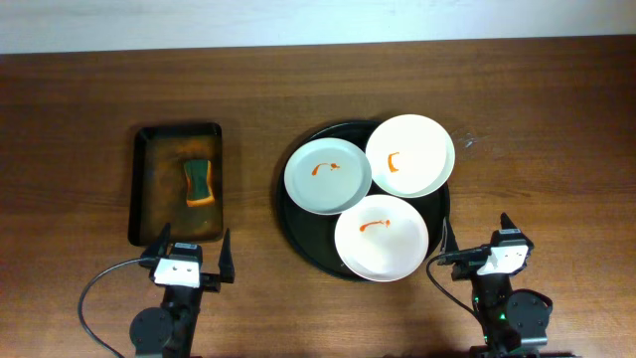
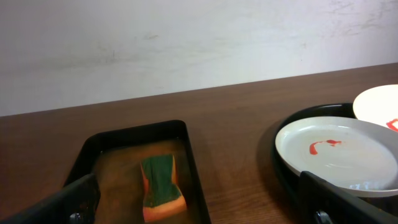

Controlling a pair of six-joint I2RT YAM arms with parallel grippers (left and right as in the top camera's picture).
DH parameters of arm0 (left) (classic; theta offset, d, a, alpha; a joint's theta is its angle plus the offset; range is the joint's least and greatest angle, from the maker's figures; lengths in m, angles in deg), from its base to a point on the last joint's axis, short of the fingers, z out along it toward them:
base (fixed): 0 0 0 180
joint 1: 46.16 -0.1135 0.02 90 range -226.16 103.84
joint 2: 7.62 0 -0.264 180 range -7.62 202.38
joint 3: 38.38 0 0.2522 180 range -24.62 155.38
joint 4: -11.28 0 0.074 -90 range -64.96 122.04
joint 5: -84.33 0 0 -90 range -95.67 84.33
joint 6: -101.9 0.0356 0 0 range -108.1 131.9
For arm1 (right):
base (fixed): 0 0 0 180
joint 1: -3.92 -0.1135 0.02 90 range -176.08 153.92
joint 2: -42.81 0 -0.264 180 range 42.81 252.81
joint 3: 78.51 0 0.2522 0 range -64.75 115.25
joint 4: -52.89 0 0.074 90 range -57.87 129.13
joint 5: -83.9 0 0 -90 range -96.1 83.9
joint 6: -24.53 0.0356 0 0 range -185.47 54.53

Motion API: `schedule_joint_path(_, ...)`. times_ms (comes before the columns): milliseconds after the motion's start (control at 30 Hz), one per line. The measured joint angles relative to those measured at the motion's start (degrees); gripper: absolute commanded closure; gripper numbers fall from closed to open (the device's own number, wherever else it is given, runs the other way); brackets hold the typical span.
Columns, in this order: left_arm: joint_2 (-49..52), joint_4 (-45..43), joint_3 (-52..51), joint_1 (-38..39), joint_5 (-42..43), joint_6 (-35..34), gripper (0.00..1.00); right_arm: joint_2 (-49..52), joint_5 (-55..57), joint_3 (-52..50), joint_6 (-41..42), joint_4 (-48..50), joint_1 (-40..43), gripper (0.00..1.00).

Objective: Clean dirty plates on tray and stack at the side

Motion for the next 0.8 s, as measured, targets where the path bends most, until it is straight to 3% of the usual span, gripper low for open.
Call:
schedule_joint_path(633,0.0,0.3,0.0,0.0,-0.1,0.0,0.01,0.0,0.0,0.0,0.5,0.0,0.0,0.01)
schedule_joint_path(800,5.3,9.3,5.5,0.0,-0.2,0.0,0.01,5.8,-0.1,3.8,5.0,-5.5,0.0,0.01)
